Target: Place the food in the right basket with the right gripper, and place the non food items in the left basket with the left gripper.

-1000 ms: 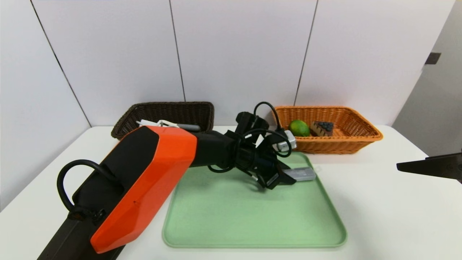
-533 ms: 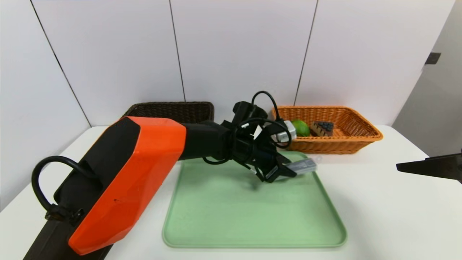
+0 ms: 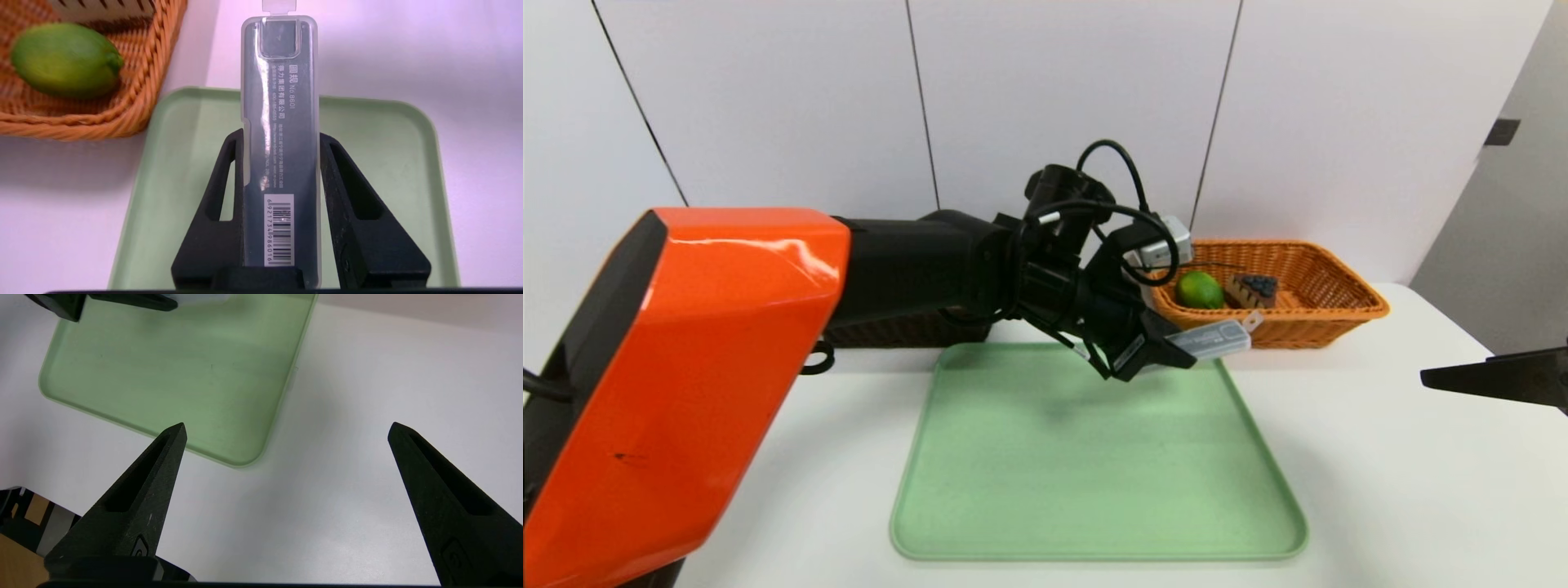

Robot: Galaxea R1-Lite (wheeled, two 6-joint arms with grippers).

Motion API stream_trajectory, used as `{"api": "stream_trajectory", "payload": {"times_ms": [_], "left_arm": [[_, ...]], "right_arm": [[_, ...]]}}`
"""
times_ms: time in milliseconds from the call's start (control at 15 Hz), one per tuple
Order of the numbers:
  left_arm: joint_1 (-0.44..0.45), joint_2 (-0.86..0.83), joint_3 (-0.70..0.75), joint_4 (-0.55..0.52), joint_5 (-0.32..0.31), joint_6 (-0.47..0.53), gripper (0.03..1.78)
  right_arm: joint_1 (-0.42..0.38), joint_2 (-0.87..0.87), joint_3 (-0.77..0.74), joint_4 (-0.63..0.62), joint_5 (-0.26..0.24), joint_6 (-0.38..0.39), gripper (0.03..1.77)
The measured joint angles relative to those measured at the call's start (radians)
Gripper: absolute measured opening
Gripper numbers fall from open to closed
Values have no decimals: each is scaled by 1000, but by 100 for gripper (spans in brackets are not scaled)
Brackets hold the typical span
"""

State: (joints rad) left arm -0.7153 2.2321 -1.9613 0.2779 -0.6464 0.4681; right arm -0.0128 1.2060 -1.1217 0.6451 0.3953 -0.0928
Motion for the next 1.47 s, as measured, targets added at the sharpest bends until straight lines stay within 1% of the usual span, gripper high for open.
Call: {"api": "stream_trajectory", "payload": {"times_ms": [133,200,400,733,933,1133,1267,1467], "left_arm": [[11,-58,-3,4,5,-6,58],[29,-90,-4,4,22,-14,58],[119,-160,-5,3,124,-44,58],[350,-207,-1,7,140,-46,58],[445,-179,1,11,140,-42,58],[486,-123,1,11,140,-56,58],[492,-83,1,11,139,-96,58],[494,-41,1,8,138,-103,58]], "right_arm": [[-2,0,0,0,0,0,170],[-2,0,0,0,0,0,170],[0,-1,3,0,2,0,170],[0,-4,5,0,1,-2,170],[0,-4,5,0,1,-1,170],[0,-3,6,0,1,-1,170],[0,-3,7,0,1,-1,170],[0,-3,7,0,1,-1,170]]}}
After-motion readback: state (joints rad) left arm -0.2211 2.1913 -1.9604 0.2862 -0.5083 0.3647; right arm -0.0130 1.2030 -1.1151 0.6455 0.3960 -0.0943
